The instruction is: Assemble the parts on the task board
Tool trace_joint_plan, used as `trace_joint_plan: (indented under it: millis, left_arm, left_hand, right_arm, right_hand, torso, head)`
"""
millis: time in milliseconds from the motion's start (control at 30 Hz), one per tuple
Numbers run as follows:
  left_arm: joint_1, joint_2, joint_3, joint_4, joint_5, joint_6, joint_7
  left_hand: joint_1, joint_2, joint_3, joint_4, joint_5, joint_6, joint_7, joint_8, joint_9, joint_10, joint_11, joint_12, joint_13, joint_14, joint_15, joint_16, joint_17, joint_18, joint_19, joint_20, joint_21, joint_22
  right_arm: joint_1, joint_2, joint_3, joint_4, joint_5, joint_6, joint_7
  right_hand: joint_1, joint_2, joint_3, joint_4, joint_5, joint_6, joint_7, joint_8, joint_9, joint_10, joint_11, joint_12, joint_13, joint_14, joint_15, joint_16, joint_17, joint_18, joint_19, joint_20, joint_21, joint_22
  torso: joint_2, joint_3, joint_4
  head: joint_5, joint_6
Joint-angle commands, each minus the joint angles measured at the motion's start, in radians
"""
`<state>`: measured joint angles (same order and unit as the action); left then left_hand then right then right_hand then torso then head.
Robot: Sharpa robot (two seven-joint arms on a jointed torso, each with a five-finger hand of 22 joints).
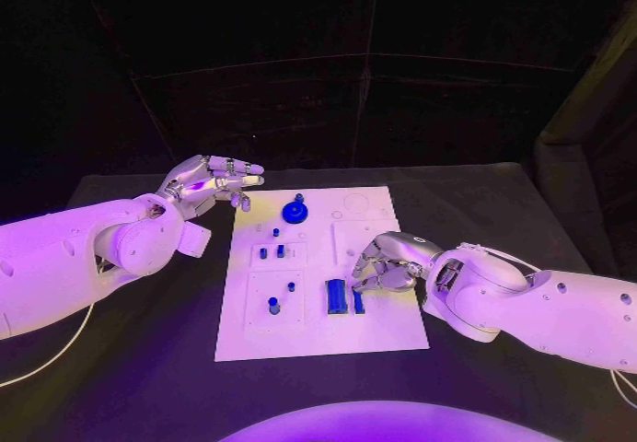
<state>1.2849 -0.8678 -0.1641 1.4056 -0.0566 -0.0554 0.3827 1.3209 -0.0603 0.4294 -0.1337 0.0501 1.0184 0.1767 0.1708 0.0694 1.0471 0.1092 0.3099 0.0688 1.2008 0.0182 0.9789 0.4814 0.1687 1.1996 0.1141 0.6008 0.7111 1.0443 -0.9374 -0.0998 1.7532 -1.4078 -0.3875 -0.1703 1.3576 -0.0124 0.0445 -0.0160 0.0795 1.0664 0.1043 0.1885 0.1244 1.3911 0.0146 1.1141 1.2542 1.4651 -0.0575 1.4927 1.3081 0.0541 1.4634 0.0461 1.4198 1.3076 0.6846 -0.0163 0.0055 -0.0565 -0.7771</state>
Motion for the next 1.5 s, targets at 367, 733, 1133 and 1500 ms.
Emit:
trace_joint_plan:
  millis: [367,733,1133,1500]
  left_arm:
    - [0.001,0.02,-0.016,-0.032,0.035,0.01,0.056]
    - [-0.018,0.092,-0.019,-0.166,0.125,-0.01,0.124]
    - [-0.034,0.141,-0.01,-0.226,0.111,-0.057,0.097]
    - [-0.113,0.12,0.059,-0.072,0.089,-0.317,0.113]
  left_hand:
    - [-0.029,0.003,-0.037,0.019,0.005,-0.013,0.007,0.005,-0.002,-0.042,0.017,-0.018,-0.007,-0.187,0.035,-0.253,-0.134,0.003,-0.189,0.028,-0.164,-0.091]
    - [-0.032,0.01,-0.042,0.039,0.0,-0.018,0.006,-0.039,-0.005,-0.033,0.046,-0.132,-0.008,-0.266,0.119,-0.655,-0.328,0.003,-0.44,0.13,-0.455,-0.314]
    - [-0.562,0.06,-0.224,0.134,-0.05,-0.441,-0.08,-0.171,-0.069,-0.472,0.005,-0.31,-0.069,-0.663,0.083,-0.852,-0.481,-0.053,-0.786,0.056,-0.601,-0.518]
    - [-0.836,0.06,-0.298,0.134,-0.05,-0.649,-0.177,-0.171,-0.069,-0.679,-0.036,-0.31,-0.069,-0.857,-0.018,-0.898,-0.481,-0.088,-0.935,-0.006,-0.601,-0.588]
  right_arm:
    - [0.082,0.02,0.002,-0.159,0.891,-0.027,0.433]
    - [0.108,0.197,0.036,-0.481,1.187,0.047,0.637]
    - [0.1,0.264,0.046,-0.568,1.163,0.001,0.598]
    - [0.039,0.195,0.08,-0.321,1.32,-0.245,0.657]
  right_hand:
    - [0.012,0.012,0.049,-0.003,0.107,-0.064,0.051,-0.051,-0.037,-0.29,0.059,-0.828,-0.654,-0.239,0.055,-0.835,-0.664,0.132,-0.38,0.043,-0.713,-0.747]
    - [-0.011,-0.04,0.178,-0.006,0.1,-0.052,0.077,-0.121,-0.056,-0.263,0.115,-1.052,-1.061,-0.405,0.162,-1.352,-1.036,0.131,-0.495,0.164,-1.164,-1.066]
    - [-0.569,0.012,0.082,0.016,0.022,-0.476,0.005,-0.188,-0.124,-0.735,0.073,-1.114,-1.254,-0.805,0.057,-1.493,-1.214,0.065,-0.85,0.087,-1.328,-1.216]
    - [-0.849,0.012,0.038,0.016,-0.079,-0.686,-0.034,-0.188,-0.124,-0.969,-0.015,-1.114,-1.254,-1.04,0.057,-1.493,-1.308,0.032,-1.068,0.039,-1.42,-1.308]
  torso:
    - [-0.032,-0.0099,-0.0084]
    - [-0.058,-0.0075,-0.009]
    - [-0.072,-0.0024,-0.0085]
    - [-0.14,0.0161,-0.0055]
  head:
    - [-0.014,0.04]
    - [-0.01,0.108]
    - [0.003,0.147]
    - [0.056,0.177]
